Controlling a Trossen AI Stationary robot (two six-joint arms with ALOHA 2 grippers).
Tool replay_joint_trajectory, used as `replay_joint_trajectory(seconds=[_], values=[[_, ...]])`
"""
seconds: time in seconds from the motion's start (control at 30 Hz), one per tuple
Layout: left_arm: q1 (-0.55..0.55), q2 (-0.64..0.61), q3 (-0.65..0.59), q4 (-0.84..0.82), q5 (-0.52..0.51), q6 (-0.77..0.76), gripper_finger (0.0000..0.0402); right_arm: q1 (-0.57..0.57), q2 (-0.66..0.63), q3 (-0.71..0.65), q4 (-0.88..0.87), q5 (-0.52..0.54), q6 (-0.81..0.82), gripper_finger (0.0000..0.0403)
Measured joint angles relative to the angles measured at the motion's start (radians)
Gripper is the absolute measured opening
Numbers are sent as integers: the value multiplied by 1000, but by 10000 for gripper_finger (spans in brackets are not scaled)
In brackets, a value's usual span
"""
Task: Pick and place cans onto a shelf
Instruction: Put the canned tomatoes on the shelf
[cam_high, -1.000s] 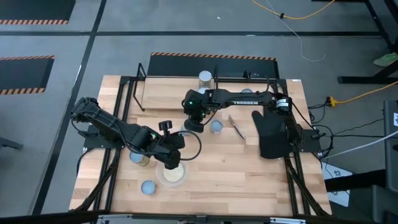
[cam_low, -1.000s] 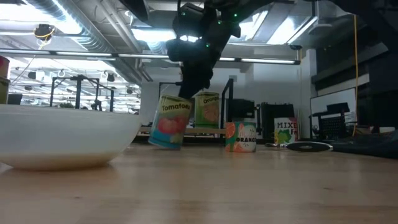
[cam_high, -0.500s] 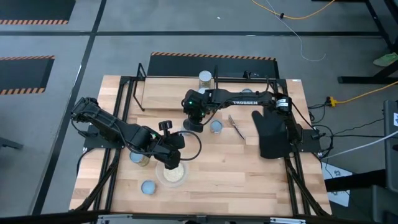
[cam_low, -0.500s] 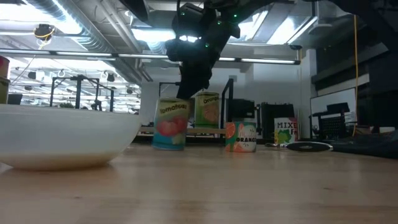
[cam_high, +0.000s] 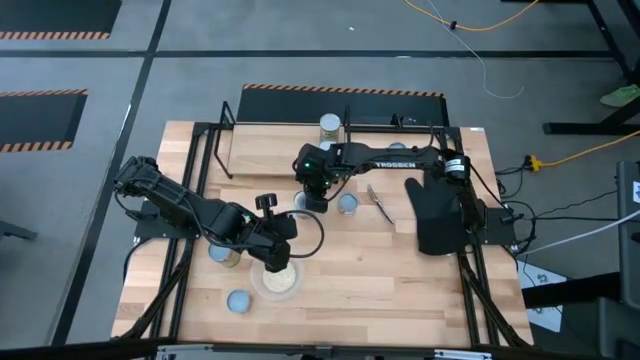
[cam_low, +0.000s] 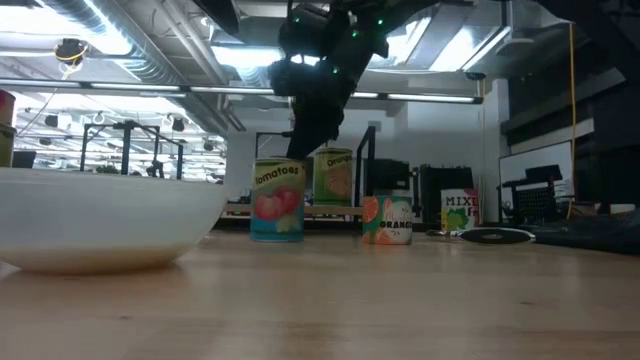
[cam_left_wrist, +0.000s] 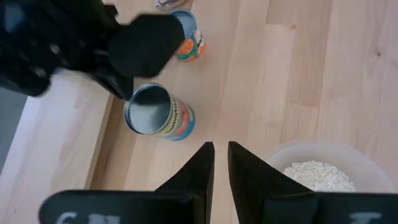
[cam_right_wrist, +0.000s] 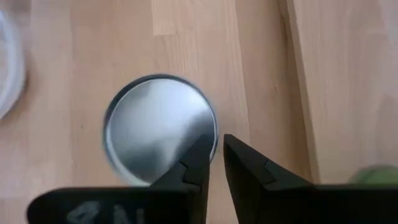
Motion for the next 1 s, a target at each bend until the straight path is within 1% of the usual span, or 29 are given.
replay_joint_trajectory(seconds=[0.23,0.4,0.47,0.57,0.67,0.77,0.83,0.93,1.0], values=[[0,0,0,8,8,-2,39,18,-159,0,-107,2,-75,53],[-1,0,0,24,8,-3,39,71,-336,-10,-232,5,-76,53],[-1,0,0,43,9,-3,39,109,-429,-57,-263,44,-68,53],[-1,0,0,70,10,-3,39,185,-602,-185,-256,135,-17,53],[1,0,0,101,9,-3,39,266,-800,-368,-193,195,48,53],[11,0,0,147,7,-2,39,329,-989,-570,-84,222,119,53],[27,0,0,179,6,-2,39,351,-1100,-695,0,231,139,53],[56,0,0,215,11,-2,40,358,-1228,-852,113,234,141,53],[77,0,0,227,11,-2,50,354,-1289,-935,170,235,137,53]])
